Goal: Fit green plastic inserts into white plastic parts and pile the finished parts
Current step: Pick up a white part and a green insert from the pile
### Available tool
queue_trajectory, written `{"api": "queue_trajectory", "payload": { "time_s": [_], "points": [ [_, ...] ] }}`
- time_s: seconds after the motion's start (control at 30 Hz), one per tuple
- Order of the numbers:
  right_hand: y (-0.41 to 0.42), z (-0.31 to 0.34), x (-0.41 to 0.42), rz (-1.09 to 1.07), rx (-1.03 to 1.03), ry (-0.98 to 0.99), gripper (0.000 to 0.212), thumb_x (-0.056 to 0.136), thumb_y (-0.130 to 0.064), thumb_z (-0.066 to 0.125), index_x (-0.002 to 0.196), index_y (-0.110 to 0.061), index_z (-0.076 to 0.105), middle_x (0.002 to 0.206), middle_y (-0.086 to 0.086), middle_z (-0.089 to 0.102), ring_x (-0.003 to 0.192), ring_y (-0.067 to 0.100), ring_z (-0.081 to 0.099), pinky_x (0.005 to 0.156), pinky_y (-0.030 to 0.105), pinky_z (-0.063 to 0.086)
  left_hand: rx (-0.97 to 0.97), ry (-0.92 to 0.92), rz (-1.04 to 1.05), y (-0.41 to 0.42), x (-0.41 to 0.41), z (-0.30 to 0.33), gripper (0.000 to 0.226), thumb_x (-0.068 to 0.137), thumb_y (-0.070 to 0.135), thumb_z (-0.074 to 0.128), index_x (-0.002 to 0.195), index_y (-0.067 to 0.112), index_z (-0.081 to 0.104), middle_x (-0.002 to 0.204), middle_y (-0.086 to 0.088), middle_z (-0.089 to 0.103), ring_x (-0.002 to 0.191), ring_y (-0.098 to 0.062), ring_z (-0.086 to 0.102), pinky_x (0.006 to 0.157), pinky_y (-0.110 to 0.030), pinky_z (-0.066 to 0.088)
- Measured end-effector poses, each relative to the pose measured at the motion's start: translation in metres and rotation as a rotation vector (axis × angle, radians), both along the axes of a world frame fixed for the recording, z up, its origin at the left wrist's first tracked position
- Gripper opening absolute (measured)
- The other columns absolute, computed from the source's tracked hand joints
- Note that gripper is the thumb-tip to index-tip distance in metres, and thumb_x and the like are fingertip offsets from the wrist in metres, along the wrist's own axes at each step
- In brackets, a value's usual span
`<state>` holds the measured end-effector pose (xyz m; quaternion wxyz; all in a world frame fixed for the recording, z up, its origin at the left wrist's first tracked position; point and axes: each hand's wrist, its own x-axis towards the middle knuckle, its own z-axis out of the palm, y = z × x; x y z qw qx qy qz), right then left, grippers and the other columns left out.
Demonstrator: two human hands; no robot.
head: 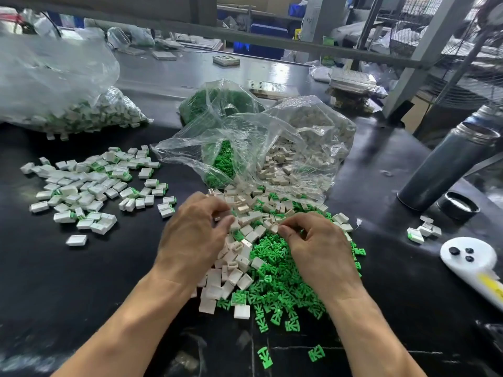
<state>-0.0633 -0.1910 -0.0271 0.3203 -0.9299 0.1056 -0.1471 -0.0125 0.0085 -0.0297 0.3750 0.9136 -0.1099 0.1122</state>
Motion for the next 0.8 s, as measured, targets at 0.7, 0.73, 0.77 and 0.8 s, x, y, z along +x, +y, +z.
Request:
{"api": "queue_trajectory", "payload": {
  "time_s": [0.7,0.73,0.77,0.8],
  "points": [
    [0.009,-0.003,0.003,0.134,-0.167,0.158,0.019,0.092,-0.045,0.071,0.111,-0.045,0.072,0.106,-0.018,0.053,0.107,0.007,0.039,0.093,0.026,0.028,0.069,0.061,-0.109,0.003,0.01,-0.013,0.027,0.098,0.024,0.067,0.117,0.044,0.065,0.109,0.026,0.054,0.099,0.0,0.057,0.086,-0.014,0.04],
    [0.009,-0.003,0.004,0.144,-0.183,0.164,0.019,0.093,-0.046,0.07,0.112,-0.045,0.072,0.107,-0.018,0.053,0.107,0.007,0.038,0.093,0.026,0.027,0.084,0.07,-0.12,0.002,0.01,-0.014,0.028,0.098,0.025,0.066,0.119,0.045,0.065,0.114,0.026,0.054,0.102,-0.001,0.056,0.085,-0.013,0.038],
    [0.009,-0.004,0.004,0.15,-0.191,0.163,0.02,0.093,-0.046,0.07,0.113,-0.045,0.072,0.107,-0.018,0.052,0.106,0.006,0.037,0.093,0.026,0.027,0.093,0.082,-0.131,0.001,0.011,-0.014,0.026,0.099,0.028,0.065,0.119,0.045,0.064,0.117,0.025,0.054,0.104,-0.002,0.057,0.087,-0.015,0.04],
    [0.008,-0.004,0.004,0.153,-0.191,0.161,0.02,0.093,-0.046,0.07,0.113,-0.045,0.071,0.105,-0.019,0.051,0.104,0.005,0.036,0.093,0.026,0.027,0.097,0.092,-0.14,0.001,0.011,-0.014,0.024,0.099,0.031,0.064,0.119,0.044,0.065,0.12,0.023,0.055,0.106,-0.005,0.057,0.09,-0.02,0.045]
  ]
}}
